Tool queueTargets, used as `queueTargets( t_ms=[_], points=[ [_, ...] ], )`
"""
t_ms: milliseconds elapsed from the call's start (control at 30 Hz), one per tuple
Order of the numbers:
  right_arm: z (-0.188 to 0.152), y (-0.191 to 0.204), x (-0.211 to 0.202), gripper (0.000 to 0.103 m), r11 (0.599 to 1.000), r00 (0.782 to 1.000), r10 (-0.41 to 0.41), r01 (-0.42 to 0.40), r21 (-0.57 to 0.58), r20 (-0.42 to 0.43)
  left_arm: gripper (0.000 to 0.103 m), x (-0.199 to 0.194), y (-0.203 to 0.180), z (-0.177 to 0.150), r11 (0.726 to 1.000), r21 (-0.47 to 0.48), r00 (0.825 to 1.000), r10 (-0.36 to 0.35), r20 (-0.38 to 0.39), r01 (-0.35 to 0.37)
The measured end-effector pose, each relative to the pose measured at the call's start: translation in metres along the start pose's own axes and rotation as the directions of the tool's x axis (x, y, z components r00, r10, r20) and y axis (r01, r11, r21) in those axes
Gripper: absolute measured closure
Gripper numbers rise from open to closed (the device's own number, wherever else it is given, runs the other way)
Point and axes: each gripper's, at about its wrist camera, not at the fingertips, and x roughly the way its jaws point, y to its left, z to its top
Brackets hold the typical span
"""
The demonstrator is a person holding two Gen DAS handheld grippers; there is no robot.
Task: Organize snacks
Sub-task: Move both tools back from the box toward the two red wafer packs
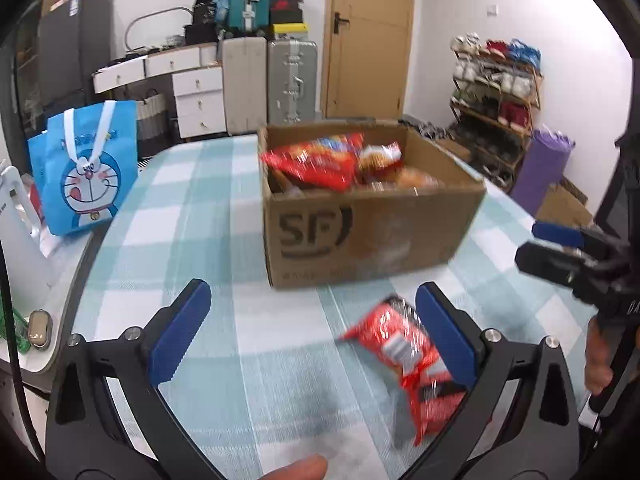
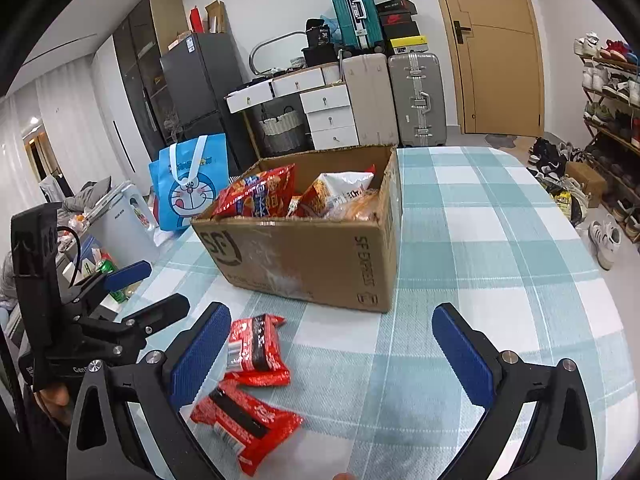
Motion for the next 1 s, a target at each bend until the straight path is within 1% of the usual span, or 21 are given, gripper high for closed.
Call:
queueTargets(
  t_ms=[100, 233, 433, 567, 700, 800, 900, 1000],
  points=[
    [-0.009, -0.001, -0.004, 0.001, 1.000, 1.000, -0.005, 0.005, 0.001, 0.007, 0.001, 0.001, -0.006, -0.013, 1.000, 0.018, 1.000, 0.010, -0.016, -0.010],
    [-0.025, 0.001, -0.007, 0.001, 1.000, 1.000, -0.023, 0.023, -0.014, 0.000, 0.001, -0.001, -0.008, -0.027, 1.000, 0.010, 0.999, -0.008, -0.035, 0.008],
    [-0.047, 0.004, -0.012, 0.001, 1.000, 1.000, -0.013, 0.014, 0.018, -0.013, 0.001, -0.016, -0.013, -0.043, 1.000, 0.013, 1.000, -0.010, -0.029, 0.010],
    [-0.060, 0.015, -0.014, 0.001, 1.000, 1.000, -0.008, 0.009, 0.012, -0.022, 0.001, -0.025, -0.016, -0.054, 1.000, 0.026, 1.000, -0.005, -0.028, 0.006],
    [-0.069, 0.030, -0.008, 0.001, 1.000, 0.999, -0.005, 0.004, -0.021, -0.048, 0.001, -0.031, -0.011, -0.065, 1.000, 0.024, 1.000, 0.017, -0.014, -0.017],
    [-0.074, 0.035, -0.003, 0.001, 1.000, 0.998, 0.010, -0.012, -0.025, -0.065, 0.001, -0.030, -0.008, -0.072, 1.000, 0.017, 1.000, 0.016, -0.025, -0.015],
    [-0.080, 0.040, 0.004, 0.001, 1.000, 0.996, 0.011, -0.014, -0.027, -0.088, 0.001, -0.030, -0.008, -0.073, 1.000, 0.017, 1.000, 0.026, -0.014, -0.025],
    [-0.083, 0.044, 0.008, 0.001, 0.999, 0.996, 0.007, -0.010, -0.033, -0.092, 0.001, -0.028, -0.009, -0.074, 0.999, 0.015, 0.999, 0.028, -0.021, -0.028]
  ],
)
